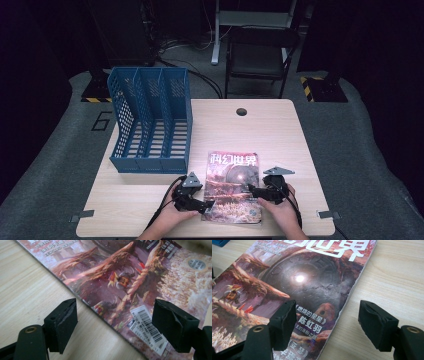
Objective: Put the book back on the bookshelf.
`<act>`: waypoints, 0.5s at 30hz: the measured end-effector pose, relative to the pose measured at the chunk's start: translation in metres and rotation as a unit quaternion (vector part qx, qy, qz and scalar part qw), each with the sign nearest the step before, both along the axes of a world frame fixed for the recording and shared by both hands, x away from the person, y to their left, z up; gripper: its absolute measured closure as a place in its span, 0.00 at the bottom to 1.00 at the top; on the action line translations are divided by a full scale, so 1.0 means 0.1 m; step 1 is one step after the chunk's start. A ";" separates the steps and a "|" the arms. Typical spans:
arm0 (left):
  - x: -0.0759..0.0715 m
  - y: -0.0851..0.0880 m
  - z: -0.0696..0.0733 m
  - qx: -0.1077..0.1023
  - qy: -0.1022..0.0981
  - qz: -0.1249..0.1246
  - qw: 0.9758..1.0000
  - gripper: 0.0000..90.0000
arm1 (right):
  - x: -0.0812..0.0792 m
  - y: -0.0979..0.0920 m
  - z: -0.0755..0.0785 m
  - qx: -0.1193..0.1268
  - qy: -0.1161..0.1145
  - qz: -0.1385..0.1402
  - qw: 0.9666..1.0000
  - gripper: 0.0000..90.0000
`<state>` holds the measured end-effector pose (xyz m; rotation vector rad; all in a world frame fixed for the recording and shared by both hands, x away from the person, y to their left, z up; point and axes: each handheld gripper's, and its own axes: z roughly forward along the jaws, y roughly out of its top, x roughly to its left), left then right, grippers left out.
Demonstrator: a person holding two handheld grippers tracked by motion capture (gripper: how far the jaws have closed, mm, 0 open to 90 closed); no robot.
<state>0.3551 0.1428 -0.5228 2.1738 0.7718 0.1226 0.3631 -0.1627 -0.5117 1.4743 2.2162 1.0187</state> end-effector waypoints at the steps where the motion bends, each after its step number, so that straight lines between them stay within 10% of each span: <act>1: 0.00 -0.02 0.00 0.002 -0.001 0.003 1.000 0.23 | 0.00 0.01 -0.01 0.001 0.002 0.000 1.000 0.34; 15: -0.07 -0.16 0.00 0.027 -0.022 0.016 0.999 0.24 | -0.01 0.11 -0.05 0.002 0.002 0.013 1.000 0.33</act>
